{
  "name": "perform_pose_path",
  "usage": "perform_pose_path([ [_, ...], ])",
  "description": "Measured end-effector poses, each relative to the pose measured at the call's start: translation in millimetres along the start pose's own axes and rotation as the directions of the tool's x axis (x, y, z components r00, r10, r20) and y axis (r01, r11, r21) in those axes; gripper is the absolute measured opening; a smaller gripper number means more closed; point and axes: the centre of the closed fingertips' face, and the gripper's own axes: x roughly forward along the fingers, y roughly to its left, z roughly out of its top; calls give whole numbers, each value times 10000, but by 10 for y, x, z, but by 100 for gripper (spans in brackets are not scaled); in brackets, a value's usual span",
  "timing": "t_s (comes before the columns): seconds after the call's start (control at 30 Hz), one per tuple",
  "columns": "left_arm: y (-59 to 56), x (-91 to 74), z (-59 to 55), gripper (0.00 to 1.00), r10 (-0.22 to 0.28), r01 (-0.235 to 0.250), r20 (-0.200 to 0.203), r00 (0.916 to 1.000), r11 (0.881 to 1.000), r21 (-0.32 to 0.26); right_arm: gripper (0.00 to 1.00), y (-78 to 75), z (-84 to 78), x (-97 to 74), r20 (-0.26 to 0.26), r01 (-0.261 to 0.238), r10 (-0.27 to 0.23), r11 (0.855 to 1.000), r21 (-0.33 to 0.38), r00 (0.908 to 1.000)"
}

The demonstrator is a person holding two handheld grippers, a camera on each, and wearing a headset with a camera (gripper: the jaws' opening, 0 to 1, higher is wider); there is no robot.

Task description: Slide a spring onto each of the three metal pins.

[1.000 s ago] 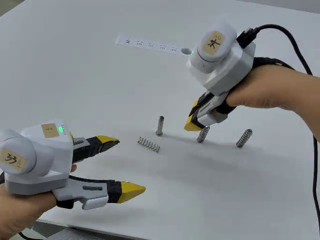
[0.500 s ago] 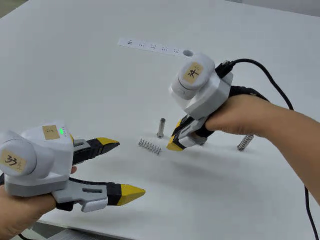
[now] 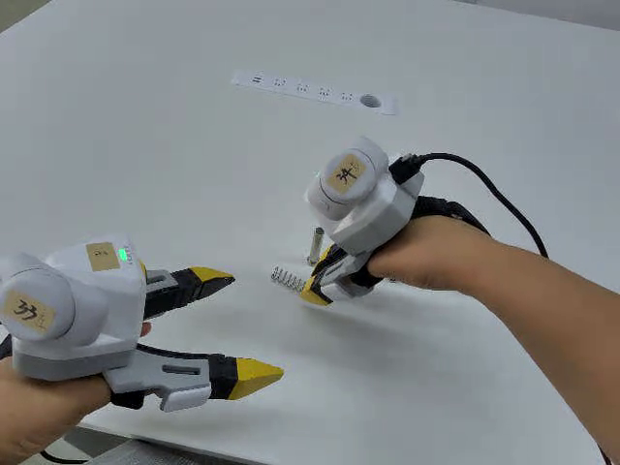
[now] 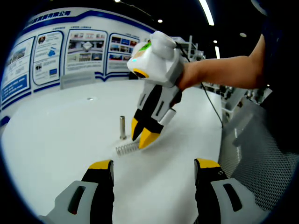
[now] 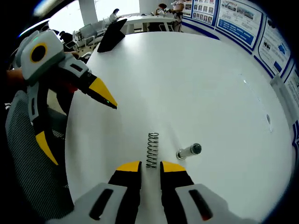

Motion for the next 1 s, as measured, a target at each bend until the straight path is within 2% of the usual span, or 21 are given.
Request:
perform_pose_path([
  [0.47,9,-6,-24,71,44,-44,-15,10000,10000,-64,15,-18,-51,73,-38,66,-65,9995,323,10000],
  [0.73,18,-18,-28,71,77,-78,-20,10000,9999,-74,12,-31,-57,68,-94,145,-144,9998,169,9999],
  [1.0,6,-3,-12,71,36,-36,28,10000,10000,-54,11,-11,-55,-55,-201,196,-195,9998,24,9996],
])
